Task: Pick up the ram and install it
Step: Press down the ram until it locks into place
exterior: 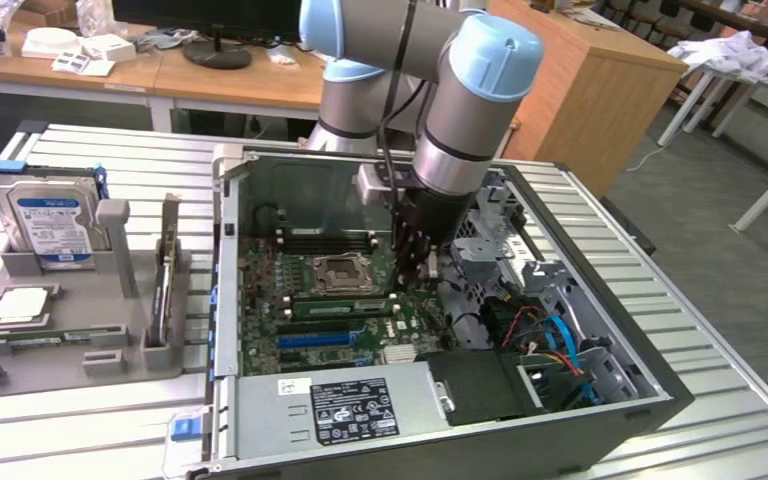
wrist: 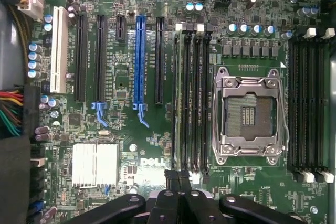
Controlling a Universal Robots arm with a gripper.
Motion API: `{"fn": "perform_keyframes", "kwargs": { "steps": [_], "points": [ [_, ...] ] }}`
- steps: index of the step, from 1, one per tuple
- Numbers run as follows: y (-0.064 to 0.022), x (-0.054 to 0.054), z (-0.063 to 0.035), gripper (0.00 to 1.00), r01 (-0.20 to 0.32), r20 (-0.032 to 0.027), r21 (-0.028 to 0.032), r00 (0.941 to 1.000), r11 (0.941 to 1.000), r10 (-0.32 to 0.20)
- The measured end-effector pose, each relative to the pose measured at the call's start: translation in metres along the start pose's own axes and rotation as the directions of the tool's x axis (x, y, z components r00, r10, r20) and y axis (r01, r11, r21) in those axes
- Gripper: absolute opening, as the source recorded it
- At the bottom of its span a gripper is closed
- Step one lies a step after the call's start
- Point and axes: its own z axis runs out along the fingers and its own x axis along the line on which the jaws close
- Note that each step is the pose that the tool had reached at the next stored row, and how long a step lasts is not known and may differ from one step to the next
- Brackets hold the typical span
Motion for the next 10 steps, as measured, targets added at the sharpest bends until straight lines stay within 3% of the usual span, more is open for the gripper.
{"fn": "perform_keyframes", "kwargs": {
  "steps": [10],
  "points": [
    [-0.0003, 0.0002, 0.0081, 0.11, 0.0, 0.0, 0.0, 1.0, 1.0, 0.0]
  ]
}}
